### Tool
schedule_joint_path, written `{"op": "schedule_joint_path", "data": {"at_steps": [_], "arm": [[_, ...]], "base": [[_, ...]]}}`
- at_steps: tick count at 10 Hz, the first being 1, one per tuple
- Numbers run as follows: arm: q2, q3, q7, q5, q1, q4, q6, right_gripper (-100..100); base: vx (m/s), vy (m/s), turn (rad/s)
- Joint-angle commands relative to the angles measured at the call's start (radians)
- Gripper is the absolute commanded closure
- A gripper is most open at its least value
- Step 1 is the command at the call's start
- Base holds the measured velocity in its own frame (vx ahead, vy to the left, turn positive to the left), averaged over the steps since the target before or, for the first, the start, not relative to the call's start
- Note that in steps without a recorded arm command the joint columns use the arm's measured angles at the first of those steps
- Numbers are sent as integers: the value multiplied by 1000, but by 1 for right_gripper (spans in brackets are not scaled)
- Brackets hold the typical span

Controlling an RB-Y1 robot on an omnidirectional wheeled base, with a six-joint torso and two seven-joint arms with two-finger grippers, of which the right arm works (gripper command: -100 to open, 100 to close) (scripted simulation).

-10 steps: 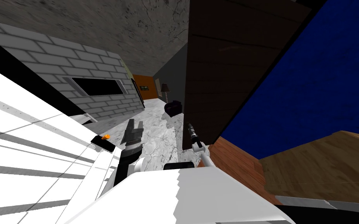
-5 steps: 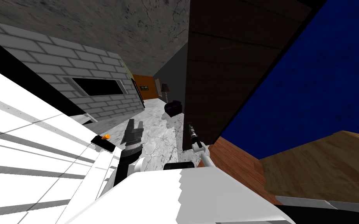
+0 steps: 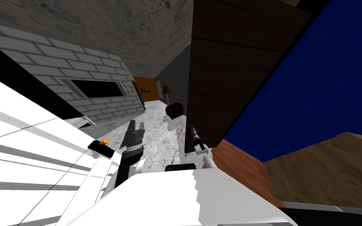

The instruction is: Push the door open

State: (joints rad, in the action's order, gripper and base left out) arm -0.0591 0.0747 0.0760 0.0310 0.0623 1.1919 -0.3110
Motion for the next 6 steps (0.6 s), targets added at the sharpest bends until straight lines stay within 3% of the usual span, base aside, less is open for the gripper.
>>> {"op": "schedule_joint_path", "data": {"at_steps": [1,6], "arm": [[-9,-23,-5,-3,19,-5,-5,100],[-24,-83,-17,-14,28,-16,-3,100]], "base": [[197,69,-52],[202,97,-59]]}}
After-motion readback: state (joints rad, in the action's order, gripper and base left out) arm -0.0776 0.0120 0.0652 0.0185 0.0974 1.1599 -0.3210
